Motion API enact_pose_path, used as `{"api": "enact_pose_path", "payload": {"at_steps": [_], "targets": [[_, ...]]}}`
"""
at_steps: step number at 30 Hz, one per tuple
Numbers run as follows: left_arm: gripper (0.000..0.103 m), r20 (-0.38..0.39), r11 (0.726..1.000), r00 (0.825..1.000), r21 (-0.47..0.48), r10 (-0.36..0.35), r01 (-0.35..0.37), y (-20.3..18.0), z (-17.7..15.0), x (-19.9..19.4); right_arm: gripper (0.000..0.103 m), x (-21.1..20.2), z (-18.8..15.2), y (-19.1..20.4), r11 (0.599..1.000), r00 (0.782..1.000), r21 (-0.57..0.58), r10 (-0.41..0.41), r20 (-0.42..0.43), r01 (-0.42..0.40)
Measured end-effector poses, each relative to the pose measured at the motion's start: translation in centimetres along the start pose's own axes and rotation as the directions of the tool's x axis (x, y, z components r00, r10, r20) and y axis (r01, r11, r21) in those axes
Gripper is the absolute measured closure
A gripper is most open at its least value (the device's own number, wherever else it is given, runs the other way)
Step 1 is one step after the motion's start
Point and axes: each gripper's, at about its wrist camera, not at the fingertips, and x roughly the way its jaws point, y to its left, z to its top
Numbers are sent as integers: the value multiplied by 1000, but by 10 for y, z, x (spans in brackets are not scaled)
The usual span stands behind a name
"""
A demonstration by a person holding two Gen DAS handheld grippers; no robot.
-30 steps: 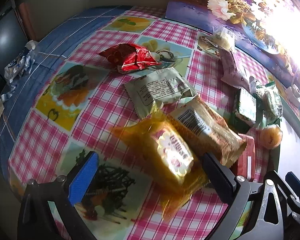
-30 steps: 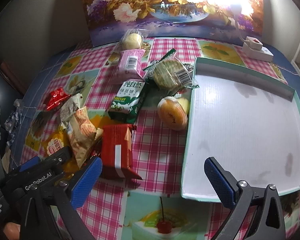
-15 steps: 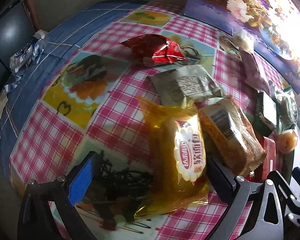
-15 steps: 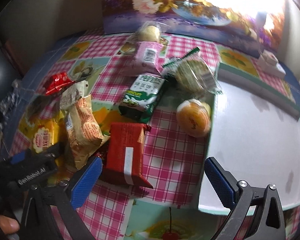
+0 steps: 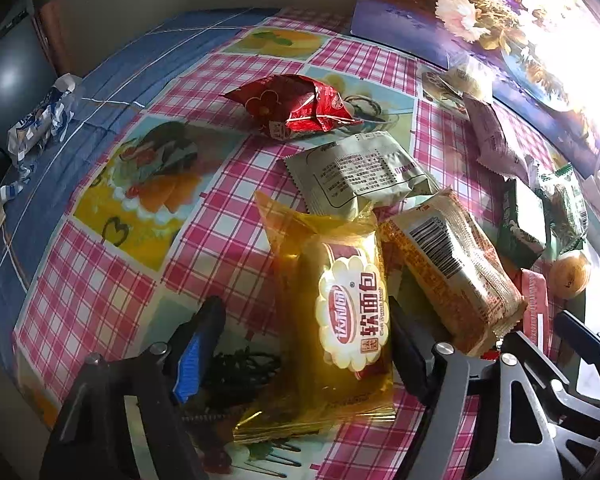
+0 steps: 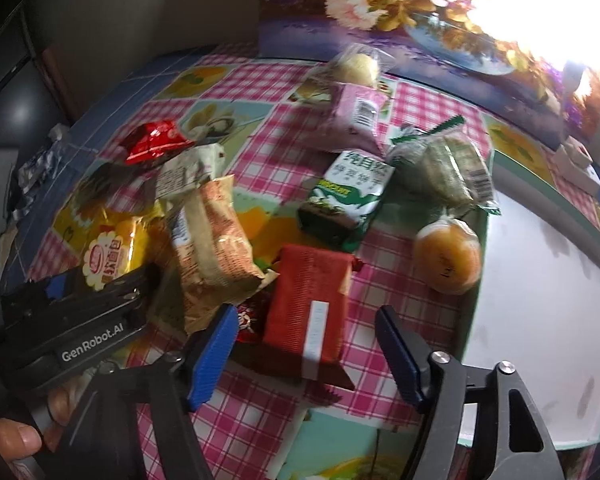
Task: Organize snacks
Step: 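Grasp the yellow bread packet with the left tool while the right tool grasps the red biscuit pack, then carry both packets over the white tray and open both tools to release them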
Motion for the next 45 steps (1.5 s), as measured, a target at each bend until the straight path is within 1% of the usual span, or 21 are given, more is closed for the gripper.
{"api": "enact_pose_path", "payload": {"at_steps": [1,2,3,5,7,10,13,15,18,23,30,33,37,40,45], "targets": [[28,2,1000,1000,1,0,0,0,0,0,40,1,0,2,1000,1000,-9,4,-2,-4],[30,5,1000,1000,2,1,-1,-1,0,1,42,2,-2,1,1000,1000,-9,12,-6,-12],[32,8,1000,1000,4,1,-1,-1,0,1,47,3,-2,1,1000,1000,-5,20,-9,-20],[33,12,1000,1000,4,-1,1,0,-1,1,51,6,-2,-1,1000,1000,3,21,-12,-21],[33,16,1000,1000,4,-2,2,2,-1,0,58,9,-1,-4,1000,1000,10,16,-10,-16],[34,23,1000,1000,12,-1,1,1,-1,0,60,15,-2,-8,999,999,27,21,-35,-20],[40,30,1000,1000,24,6,-7,-1,-2,0,61,19,0,-7,1000,999,20,13,-39,-13],[57,38,1000,999,30,0,-1,-1,-2,-2,61,18,0,-8,999,999,28,18,-39,-17],[61,39,1000,999,5,-22,22,3,-1,-6,61,15,0,-11,998,999,53,26,-40,-23],[61,46,1000,999,-10,-25,26,7,-2,-18,61,7,6,-14,997,999,68,44,-16,-42],[61,79,1000,996,-3,-31,31,4,0,-50,61,-11,12,-17,993,999,103,48,18,-50],[61,82,1000,996,4,-21,20,-1,2,-62,61,-20,13,-22,990,998,129,47,32,-51],[61,87,1000,996,24,-20,18,-16,7,-77,61,-29,15,-35,982,997,183,47,54,-56],[61,98,998,995,53,-29,24,-35,10,-89,61,-38,17,-49,971,995,228,53,86,-71],[61,105,992,993,115,-61,49,-78,19,-105,61,-56,21,-74,959,991,281,-12,132,-25]]}}
